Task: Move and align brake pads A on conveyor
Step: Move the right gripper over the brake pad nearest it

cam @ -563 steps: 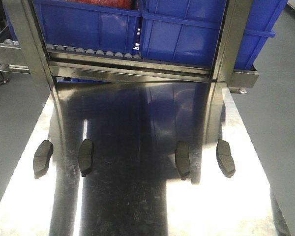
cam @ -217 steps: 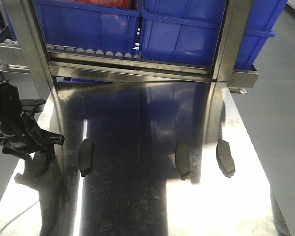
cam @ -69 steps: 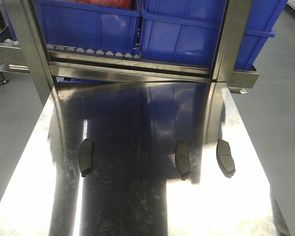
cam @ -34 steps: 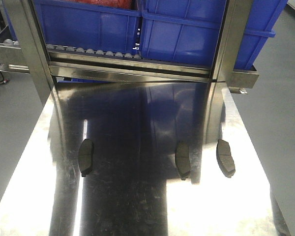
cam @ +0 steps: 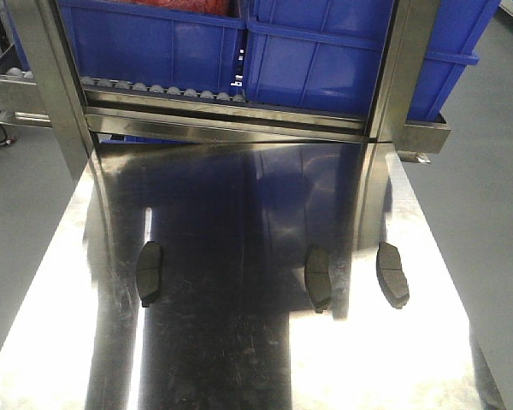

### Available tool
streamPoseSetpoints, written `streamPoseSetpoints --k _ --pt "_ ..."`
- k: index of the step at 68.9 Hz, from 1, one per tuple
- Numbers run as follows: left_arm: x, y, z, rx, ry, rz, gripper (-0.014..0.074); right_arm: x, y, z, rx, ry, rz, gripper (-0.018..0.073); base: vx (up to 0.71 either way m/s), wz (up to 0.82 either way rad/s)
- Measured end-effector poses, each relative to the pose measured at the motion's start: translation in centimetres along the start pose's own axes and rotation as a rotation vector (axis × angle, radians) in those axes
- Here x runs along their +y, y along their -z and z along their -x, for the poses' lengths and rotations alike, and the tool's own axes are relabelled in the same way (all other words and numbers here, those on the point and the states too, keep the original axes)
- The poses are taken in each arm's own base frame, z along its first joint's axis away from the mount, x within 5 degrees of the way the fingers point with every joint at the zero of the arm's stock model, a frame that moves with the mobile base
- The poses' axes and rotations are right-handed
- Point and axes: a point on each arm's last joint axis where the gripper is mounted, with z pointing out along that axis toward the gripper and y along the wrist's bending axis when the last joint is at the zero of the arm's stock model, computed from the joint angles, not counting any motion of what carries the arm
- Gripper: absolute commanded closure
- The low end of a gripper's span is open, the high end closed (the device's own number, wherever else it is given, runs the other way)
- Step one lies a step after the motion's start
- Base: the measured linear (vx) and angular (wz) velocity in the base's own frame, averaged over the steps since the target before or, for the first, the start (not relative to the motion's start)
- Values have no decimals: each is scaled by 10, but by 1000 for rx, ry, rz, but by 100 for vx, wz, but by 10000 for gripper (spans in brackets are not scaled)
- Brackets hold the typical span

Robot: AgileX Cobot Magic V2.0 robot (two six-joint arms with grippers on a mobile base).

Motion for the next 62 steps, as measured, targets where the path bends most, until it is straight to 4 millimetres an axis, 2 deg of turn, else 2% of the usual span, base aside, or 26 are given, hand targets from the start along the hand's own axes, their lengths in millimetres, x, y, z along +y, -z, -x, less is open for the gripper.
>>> streamPoseSetpoints --k 7,14,26,44,53,62 --pt "0 0 0 0 0 0 602 0 -17 17 136 -3 13 569 0 0" --pt "0 0 0 0 0 0 602 1 -38 22 290 -34 28 569 0 0" --pt "0 0 0 0 0 0 602 3 -65 9 510 -89 44 569 0 0" --pt "0 0 0 0 0 0 602 5 -80 -10 652 -121 50 547 0 0" --pt "0 0 0 0 0 0 602 6 -82 -18 725 -124 55 449 0 0" --pt "0 0 0 3 0 0 602 6 -83 -21 753 -115 57 270 0 0"
